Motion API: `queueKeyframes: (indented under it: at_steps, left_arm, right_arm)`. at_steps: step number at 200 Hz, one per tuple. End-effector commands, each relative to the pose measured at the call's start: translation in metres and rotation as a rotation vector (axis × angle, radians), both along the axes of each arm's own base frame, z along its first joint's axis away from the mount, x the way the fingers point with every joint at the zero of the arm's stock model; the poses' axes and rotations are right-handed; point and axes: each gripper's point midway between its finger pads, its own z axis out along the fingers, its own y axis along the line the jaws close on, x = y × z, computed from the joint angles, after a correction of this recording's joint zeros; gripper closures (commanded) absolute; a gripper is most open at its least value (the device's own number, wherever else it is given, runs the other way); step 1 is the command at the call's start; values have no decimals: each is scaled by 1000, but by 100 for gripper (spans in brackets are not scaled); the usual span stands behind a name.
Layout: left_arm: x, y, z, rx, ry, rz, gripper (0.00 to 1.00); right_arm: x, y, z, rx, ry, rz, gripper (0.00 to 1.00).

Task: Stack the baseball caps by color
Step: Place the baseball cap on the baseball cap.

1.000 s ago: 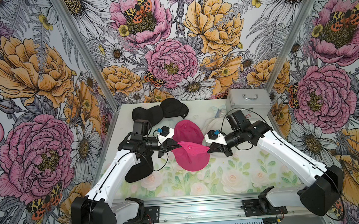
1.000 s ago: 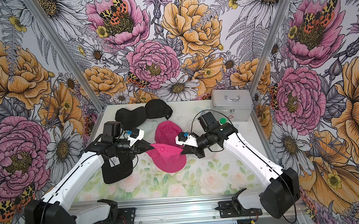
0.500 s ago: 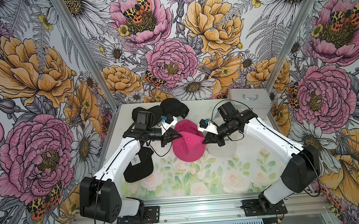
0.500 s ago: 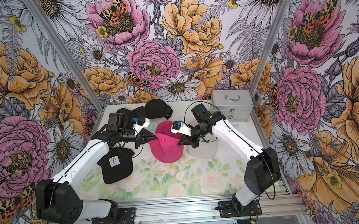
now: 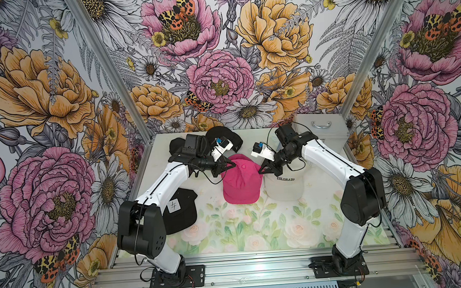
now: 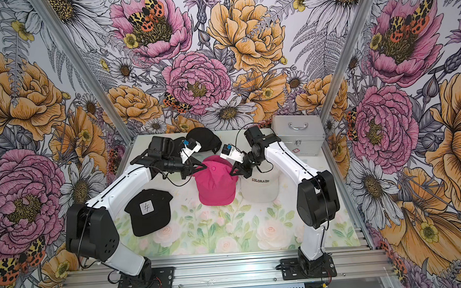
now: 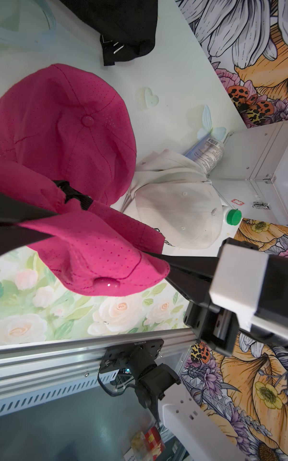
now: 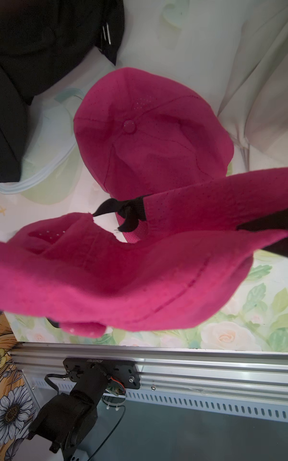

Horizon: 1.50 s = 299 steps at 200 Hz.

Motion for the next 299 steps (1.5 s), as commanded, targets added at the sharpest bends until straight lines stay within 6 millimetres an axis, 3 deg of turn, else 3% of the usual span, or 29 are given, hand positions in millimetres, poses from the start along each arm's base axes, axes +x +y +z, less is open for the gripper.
queueKeyframes:
  at_steps: [1, 41, 47, 131, 175, 190, 210, 228, 240, 264, 267, 270, 272, 295, 299]
  left_arm:
    - [24, 6, -12, 6, 44, 48, 96]
    - [47, 5, -32, 27, 104, 87, 95]
    - [52, 5, -49, 44, 143, 97, 95]
    - [104, 11, -107, 215, 202, 263, 89]
    - [121, 11, -140, 371, 199, 371, 71]
    - [121, 7, -140, 405, 172, 381, 66]
    - [125, 13, -132, 427, 162, 454, 52]
    - [132, 31, -118, 471, 126, 568, 35]
    - [135, 45, -108, 505, 97, 650, 24]
    - [135, 72, -83, 540, 50, 809, 19]
    - [134, 75, -81, 544, 49, 827, 18]
    - [134, 78, -77, 542, 42, 844, 17]
    - [133, 80, -75, 544, 40, 856, 16]
    - [121, 90, -59, 508, 42, 930, 4]
    - [117, 92, -42, 473, 23, 953, 2]
  right_arm:
    - [17, 1, -7, -34, 15, -51, 100]
    - [45, 5, -23, -74, 90, -168, 100]
    - [47, 5, -26, -82, 100, -181, 100]
    - [103, -4, -73, -228, 157, -458, 100]
    - [113, -2, -103, -292, 199, -541, 100]
    - [113, 2, -106, -296, 183, -558, 97]
    - [114, 8, -98, -291, 139, -582, 84]
    - [120, 6, -84, -293, 74, -634, 71]
    - [124, 2, -74, -293, 38, -674, 55]
    - [125, -4, -54, -302, -40, -718, 34]
    - [125, -6, -52, -308, -53, -726, 25]
    - [124, -6, -49, -309, -67, -733, 7]
    - [124, -7, -47, -312, -75, -740, 2]
    - [122, -13, -22, -272, -158, -813, 1]
    - [121, -13, -18, -253, -164, -826, 1]
